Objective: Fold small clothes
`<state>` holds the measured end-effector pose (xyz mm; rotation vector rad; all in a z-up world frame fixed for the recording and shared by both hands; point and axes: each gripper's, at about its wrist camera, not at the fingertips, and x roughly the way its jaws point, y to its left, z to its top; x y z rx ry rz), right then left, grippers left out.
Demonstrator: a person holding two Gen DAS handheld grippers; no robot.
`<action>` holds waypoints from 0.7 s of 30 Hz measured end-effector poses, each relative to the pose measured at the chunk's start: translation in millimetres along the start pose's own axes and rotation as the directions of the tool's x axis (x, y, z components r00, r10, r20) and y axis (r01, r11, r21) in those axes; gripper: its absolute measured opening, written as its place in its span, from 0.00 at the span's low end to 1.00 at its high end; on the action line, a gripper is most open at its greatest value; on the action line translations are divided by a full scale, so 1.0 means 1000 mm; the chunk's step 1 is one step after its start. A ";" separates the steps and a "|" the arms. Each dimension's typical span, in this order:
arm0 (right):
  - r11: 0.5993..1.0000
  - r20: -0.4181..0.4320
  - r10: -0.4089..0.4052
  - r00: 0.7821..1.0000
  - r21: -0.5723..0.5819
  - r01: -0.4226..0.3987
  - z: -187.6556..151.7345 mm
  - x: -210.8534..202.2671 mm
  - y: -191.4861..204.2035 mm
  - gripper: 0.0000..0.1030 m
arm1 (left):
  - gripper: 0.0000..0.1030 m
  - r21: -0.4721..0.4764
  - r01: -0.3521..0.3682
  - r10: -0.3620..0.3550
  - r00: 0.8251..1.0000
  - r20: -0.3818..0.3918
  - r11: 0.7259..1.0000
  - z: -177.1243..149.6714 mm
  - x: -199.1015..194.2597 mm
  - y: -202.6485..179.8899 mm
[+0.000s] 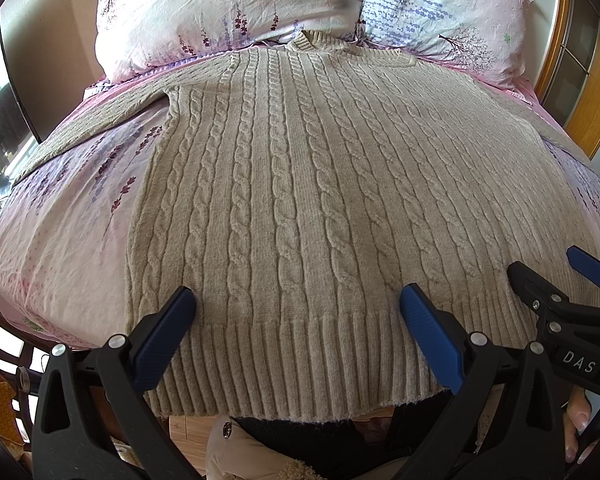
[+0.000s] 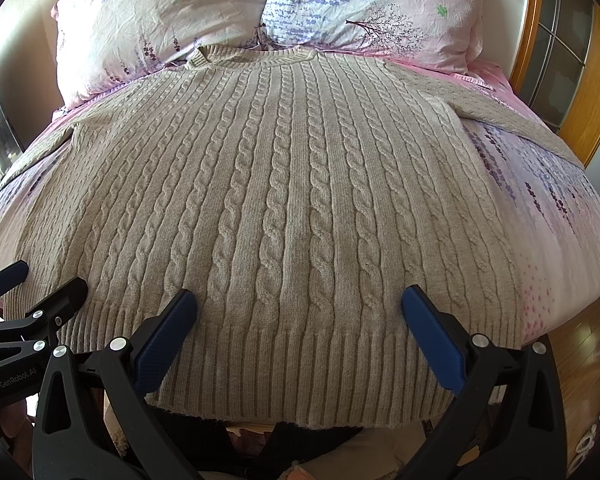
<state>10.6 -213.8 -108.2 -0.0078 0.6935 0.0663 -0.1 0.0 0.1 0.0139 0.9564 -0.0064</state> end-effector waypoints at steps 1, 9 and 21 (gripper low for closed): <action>1.000 0.000 0.000 1.000 0.000 0.000 0.000 0.000 0.000 0.99 | 0.98 0.000 0.000 0.000 1.000 0.000 1.000 0.000 0.000 0.000; 1.000 0.000 0.000 1.000 0.000 0.000 0.000 0.000 0.000 0.99 | 0.98 0.000 0.000 0.000 1.000 0.000 1.000 0.000 0.000 0.000; 1.000 -0.002 0.002 1.000 -0.003 -0.002 0.001 0.001 0.001 0.99 | 0.98 0.000 0.000 0.000 1.000 0.000 1.000 0.000 0.000 0.000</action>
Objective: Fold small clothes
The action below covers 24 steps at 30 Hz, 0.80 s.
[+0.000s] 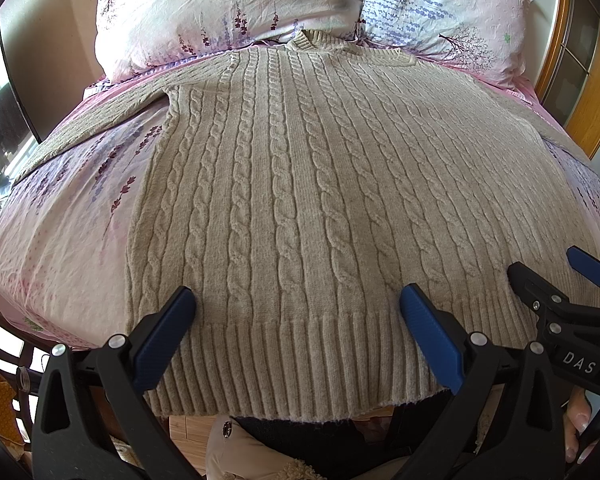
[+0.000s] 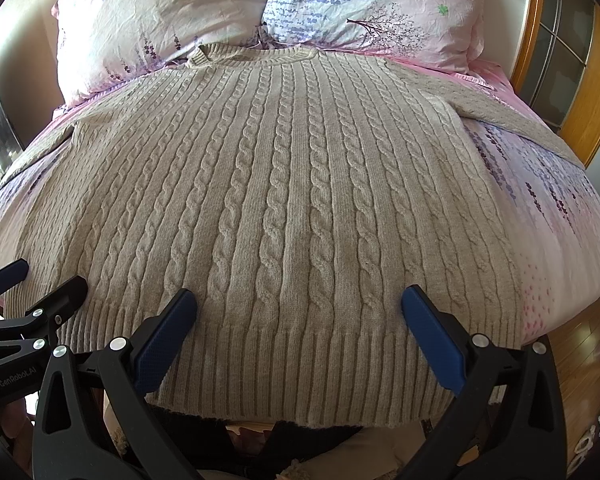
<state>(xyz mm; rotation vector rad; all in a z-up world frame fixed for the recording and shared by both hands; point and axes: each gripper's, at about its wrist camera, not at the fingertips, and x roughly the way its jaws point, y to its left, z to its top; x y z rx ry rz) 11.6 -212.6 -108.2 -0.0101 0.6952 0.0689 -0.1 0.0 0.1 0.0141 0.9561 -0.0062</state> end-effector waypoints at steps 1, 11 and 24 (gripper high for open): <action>1.000 0.000 0.001 1.000 -0.001 -0.001 0.000 0.000 0.000 0.99 | 0.98 0.000 0.000 0.000 1.000 0.000 1.000 0.000 0.000 0.000; 0.999 0.029 0.035 0.999 -0.043 -0.034 -0.001 -0.001 -0.003 0.99 | 0.98 0.004 0.000 0.000 1.000 -0.002 1.000 0.003 0.001 -0.002; 0.983 0.175 0.117 0.978 0.119 -0.139 0.064 -0.003 -0.097 0.99 | 0.98 0.081 0.012 -0.025 0.988 0.153 0.997 0.048 -0.005 0.016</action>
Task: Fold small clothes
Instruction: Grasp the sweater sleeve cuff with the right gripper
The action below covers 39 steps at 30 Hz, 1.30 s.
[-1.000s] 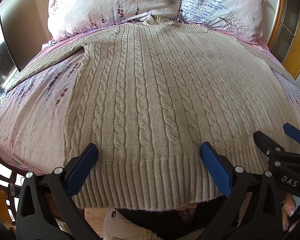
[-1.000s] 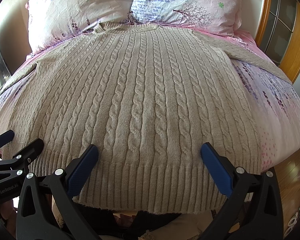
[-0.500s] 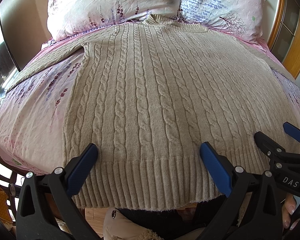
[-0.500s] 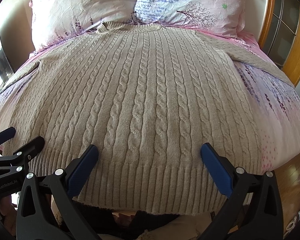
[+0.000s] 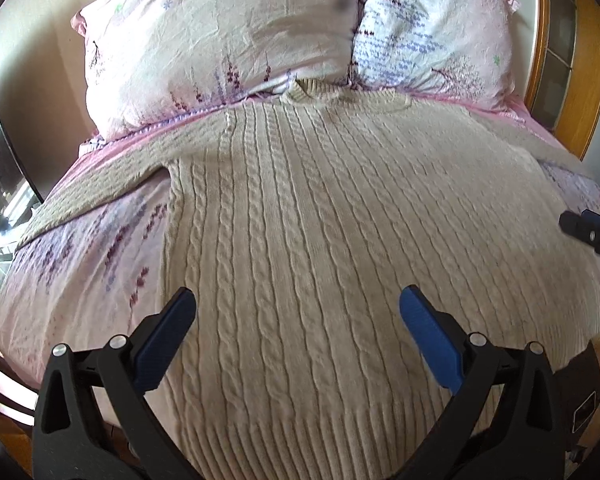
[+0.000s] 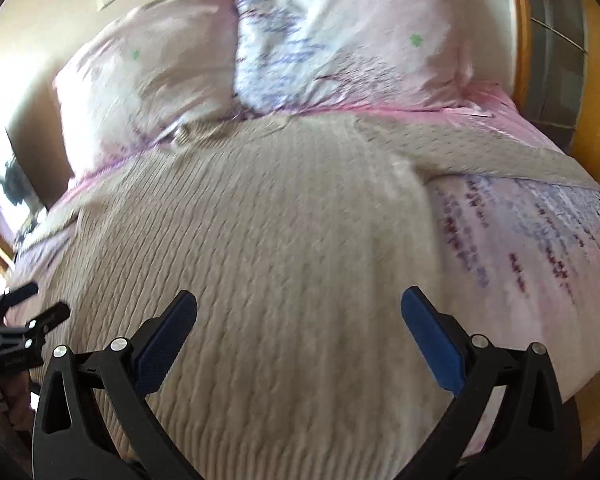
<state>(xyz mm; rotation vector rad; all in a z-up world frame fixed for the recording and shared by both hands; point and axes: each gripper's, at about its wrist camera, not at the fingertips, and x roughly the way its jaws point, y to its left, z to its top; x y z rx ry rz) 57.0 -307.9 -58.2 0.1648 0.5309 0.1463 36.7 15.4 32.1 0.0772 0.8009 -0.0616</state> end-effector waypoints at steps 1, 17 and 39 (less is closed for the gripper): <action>0.998 0.024 -0.010 1.000 0.064 0.009 0.015 0.000 -0.020 0.99 | 0.98 -0.008 0.022 -0.022 1.000 0.018 1.000 0.008 0.001 0.006; 0.645 -0.097 -0.184 0.978 0.739 0.195 0.086 0.081 -0.250 0.45 | 0.98 -0.248 0.179 -0.149 0.979 0.137 0.952 0.085 0.056 0.099; 0.850 0.187 -0.179 0.966 0.524 0.056 0.133 0.054 -0.177 0.09 | 0.98 -0.227 0.324 -0.300 0.944 0.136 0.919 0.110 0.088 0.078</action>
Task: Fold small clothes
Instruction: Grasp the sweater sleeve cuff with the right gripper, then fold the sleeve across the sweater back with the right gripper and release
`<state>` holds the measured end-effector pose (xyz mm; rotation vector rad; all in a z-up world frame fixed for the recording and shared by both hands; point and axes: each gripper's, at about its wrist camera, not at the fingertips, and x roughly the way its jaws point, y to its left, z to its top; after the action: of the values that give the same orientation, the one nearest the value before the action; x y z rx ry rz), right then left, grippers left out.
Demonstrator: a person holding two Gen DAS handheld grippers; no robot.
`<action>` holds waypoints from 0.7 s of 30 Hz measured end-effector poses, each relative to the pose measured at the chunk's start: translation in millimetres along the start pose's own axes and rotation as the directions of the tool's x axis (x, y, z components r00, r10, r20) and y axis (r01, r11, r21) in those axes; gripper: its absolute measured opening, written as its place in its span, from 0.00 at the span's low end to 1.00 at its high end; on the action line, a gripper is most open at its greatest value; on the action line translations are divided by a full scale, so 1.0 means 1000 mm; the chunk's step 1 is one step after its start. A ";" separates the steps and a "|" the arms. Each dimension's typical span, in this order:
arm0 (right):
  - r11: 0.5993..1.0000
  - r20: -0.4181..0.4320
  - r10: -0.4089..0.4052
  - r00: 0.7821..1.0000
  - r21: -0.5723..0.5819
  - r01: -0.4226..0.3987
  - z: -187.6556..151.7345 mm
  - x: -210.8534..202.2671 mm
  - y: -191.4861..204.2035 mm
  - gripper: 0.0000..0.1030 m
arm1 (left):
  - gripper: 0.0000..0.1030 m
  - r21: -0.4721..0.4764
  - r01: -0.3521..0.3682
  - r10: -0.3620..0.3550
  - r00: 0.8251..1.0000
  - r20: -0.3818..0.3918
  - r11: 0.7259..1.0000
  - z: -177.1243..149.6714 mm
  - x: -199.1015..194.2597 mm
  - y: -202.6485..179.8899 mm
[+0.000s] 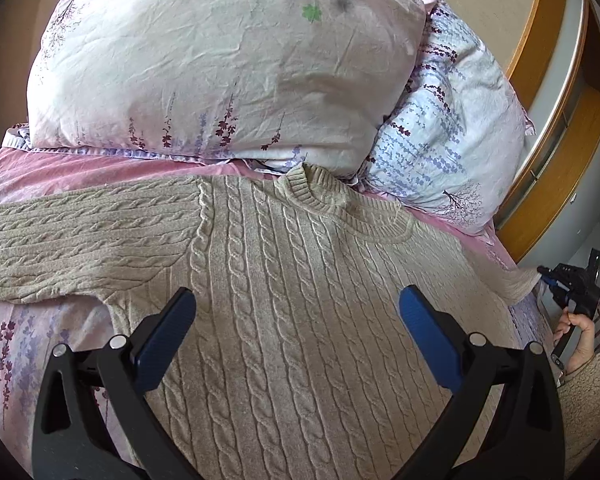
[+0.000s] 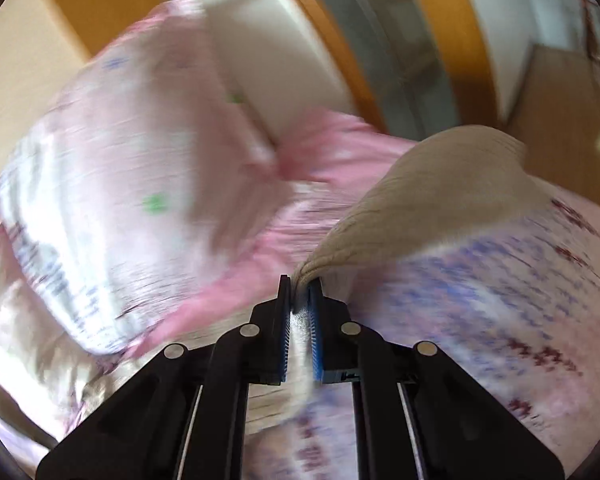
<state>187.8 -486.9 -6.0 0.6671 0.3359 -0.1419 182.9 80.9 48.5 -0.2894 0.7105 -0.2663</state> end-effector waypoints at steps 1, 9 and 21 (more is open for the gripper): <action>0.998 -0.008 0.051 0.999 -0.049 -0.051 -0.004 -0.003 0.020 0.09 | 0.98 0.003 0.002 -0.002 1.000 0.004 1.000 0.000 0.000 -0.001; 0.889 -0.352 0.209 0.913 -0.321 -0.327 -0.107 0.036 0.139 0.09 | 0.98 0.026 0.025 -0.025 1.000 -0.003 0.999 -0.006 0.003 -0.012; 0.956 -0.434 0.282 0.855 0.049 -0.290 -0.096 0.056 0.092 0.41 | 0.98 0.025 0.072 -0.072 0.997 -0.011 0.997 -0.008 0.003 -0.013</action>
<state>237.4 -356.2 -42.6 0.7210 0.6651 0.3047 177.9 66.1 45.7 -0.2899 0.7072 -0.3453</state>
